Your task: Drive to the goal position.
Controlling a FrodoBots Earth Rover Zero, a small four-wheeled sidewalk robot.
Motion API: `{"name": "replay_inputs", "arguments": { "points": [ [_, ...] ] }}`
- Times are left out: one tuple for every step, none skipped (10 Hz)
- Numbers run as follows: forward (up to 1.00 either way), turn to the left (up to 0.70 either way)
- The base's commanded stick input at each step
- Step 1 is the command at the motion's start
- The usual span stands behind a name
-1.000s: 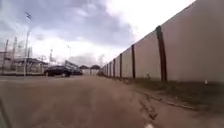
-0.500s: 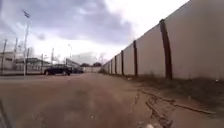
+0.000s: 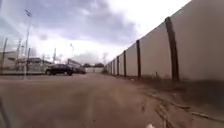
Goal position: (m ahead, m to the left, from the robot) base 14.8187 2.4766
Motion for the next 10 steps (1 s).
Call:
{"name": "replay_inputs", "arguments": {
  "points": [
    [0.7,0.07],
    [0.7,0.19],
    [0.7,0.16],
    [0.7,0.04],
    [0.7,0.0],
    [0.7,0.0],
    [0.7,0.0],
    [0.7,0.0],
    [0.7,0.0],
    [0.7,0.0]
  ]
}}
